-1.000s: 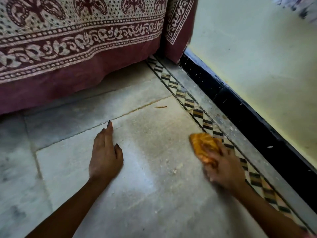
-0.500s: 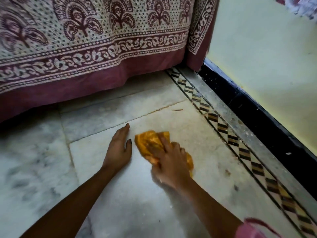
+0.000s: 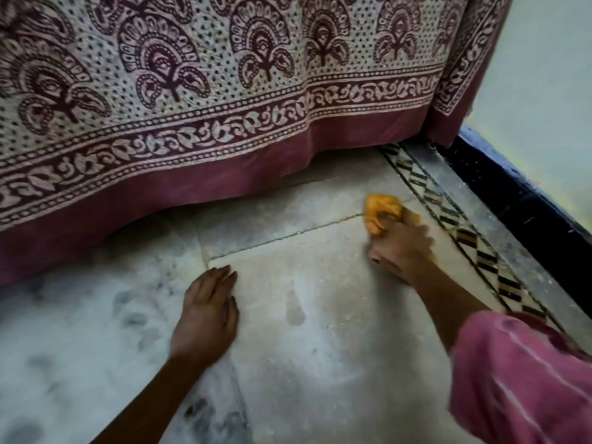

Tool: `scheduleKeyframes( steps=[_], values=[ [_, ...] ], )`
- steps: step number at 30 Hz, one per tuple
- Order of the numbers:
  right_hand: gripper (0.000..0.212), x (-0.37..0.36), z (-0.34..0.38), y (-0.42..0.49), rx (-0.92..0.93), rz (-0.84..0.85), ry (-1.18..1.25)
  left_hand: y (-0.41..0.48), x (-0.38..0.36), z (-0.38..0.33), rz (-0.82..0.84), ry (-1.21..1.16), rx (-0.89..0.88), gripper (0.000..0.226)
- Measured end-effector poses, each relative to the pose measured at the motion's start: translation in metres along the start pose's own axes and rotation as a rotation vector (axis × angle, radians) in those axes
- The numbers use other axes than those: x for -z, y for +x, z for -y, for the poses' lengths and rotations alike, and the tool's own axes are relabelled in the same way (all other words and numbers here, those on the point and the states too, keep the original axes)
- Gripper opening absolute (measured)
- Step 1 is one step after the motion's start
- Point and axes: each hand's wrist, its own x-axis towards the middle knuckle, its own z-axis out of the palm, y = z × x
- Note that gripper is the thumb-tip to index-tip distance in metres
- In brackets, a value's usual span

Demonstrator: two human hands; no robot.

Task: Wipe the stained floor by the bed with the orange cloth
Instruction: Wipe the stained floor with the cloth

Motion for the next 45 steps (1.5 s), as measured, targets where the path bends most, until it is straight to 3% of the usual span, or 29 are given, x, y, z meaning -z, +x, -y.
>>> scheduleKeyframes(
  steps=[3, 5, 10, 12, 15, 18, 20, 23, 25, 27, 30, 32, 34, 37, 40, 42, 45],
  values=[
    [0.049, -0.015, 0.100, -0.019, 0.238, -0.019, -0.009, -0.001, 0.000, 0.000, -0.027, -0.002, 0.013, 0.051],
    [0.052, -0.031, 0.129, -0.050, 0.403, -0.024, -0.013, -0.001, 0.000, 0.000, -0.042, 0.019, 0.047, 0.052],
    [0.066, -0.044, 0.046, -0.121, 0.737, 0.013, 0.056, -0.001, 0.000, 0.002, -0.069, 0.090, 0.195, 0.055],
    [0.067, -0.038, -0.005, -0.122, 0.713, -0.029, 0.048, -0.002, 0.000, 0.000, -0.072, 0.098, 0.199, 0.055],
    [0.061, -0.024, -0.032, -0.077, 0.440, -0.068, -0.042, 0.000, -0.001, -0.002, -0.071, 0.106, 0.199, 0.056],
    [0.059, -0.013, 0.016, -0.010, 0.186, -0.074, -0.088, 0.002, -0.003, 0.000, -0.079, 0.122, 0.205, 0.055],
    [0.048, -0.015, 0.076, 0.019, 0.125, -0.063, -0.057, 0.002, -0.005, 0.000, -0.081, 0.120, 0.198, 0.055],
    [0.036, -0.032, 0.160, 0.009, 0.259, 0.031, 0.036, 0.002, -0.004, 0.001, -0.114, 0.100, 0.192, 0.054],
    [0.049, -0.043, 0.183, -0.029, 0.502, 0.066, 0.020, 0.002, -0.004, 0.002, -0.165, 0.067, 0.221, 0.054],
    [0.061, -0.046, 0.165, -0.069, 0.693, 0.037, -0.014, 0.001, -0.003, 0.003, -0.214, 0.037, 0.275, 0.054],
    [0.059, -0.041, 0.097, -0.101, 0.893, 0.017, 0.015, 0.001, -0.001, 0.004, -0.226, 0.027, 0.343, 0.054],
    [0.059, -0.037, 0.046, -0.088, 0.872, -0.056, -0.017, 0.002, -0.002, 0.004, -0.221, 0.025, 0.338, 0.053],
    [0.058, -0.025, 0.026, -0.058, 0.643, -0.083, -0.023, 0.003, -0.003, 0.003, -0.218, 0.021, 0.325, 0.053],
    [0.056, -0.023, 0.066, -0.002, 0.311, -0.106, -0.058, 0.005, -0.002, 0.003, -0.210, 0.027, 0.280, 0.054],
    [0.053, -0.031, 0.146, 0.019, 0.216, -0.036, -0.042, 0.004, -0.003, 0.002, -0.196, -0.003, 0.271, 0.055],
    [0.058, -0.044, 0.192, -0.004, 0.300, 0.065, -0.017, 0.004, -0.003, 0.004, -0.208, -0.032, 0.272, 0.055],
    [0.054, -0.045, 0.195, -0.065, 0.653, 0.039, 0.008, 0.004, -0.002, 0.003, -0.245, -0.060, 0.289, 0.056]
  ],
)
